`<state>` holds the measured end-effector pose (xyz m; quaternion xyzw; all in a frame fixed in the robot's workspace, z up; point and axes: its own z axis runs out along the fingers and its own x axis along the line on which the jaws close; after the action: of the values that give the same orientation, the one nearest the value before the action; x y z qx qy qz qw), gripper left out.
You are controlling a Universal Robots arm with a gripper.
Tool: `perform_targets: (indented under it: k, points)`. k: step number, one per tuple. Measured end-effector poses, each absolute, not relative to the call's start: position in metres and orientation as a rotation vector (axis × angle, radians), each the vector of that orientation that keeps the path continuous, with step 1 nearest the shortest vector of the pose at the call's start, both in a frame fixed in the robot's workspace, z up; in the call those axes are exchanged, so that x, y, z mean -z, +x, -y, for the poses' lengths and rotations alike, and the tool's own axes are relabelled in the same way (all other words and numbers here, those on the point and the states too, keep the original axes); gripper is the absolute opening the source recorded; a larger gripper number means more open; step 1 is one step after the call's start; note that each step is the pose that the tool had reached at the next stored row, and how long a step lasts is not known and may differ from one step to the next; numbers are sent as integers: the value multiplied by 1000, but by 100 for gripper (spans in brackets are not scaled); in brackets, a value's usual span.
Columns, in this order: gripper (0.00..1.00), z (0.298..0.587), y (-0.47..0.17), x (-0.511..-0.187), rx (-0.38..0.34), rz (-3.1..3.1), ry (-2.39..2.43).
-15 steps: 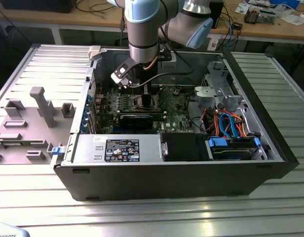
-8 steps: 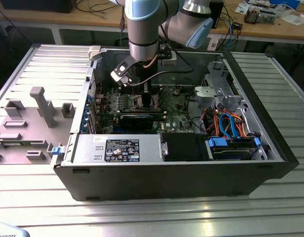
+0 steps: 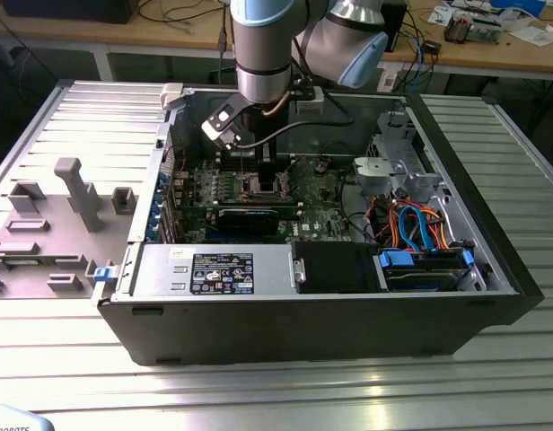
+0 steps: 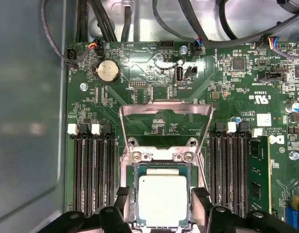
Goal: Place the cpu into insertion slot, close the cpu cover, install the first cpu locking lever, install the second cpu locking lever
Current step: 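Place the cpu into insertion slot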
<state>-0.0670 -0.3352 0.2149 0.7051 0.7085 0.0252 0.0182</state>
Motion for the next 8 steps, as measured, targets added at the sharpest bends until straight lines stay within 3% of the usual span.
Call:
perform_targets:
  k: [1, 5, 6, 8]
  points:
    - [60, 335, -67, -215, -78, -2200, 2190]
    - [36, 335, -67, -215, -77, -2200, 2190]
    - [36, 335, -67, -215, -77, -2200, 2190]
    - [24, 335, -67, -215, -77, -2200, 2190]
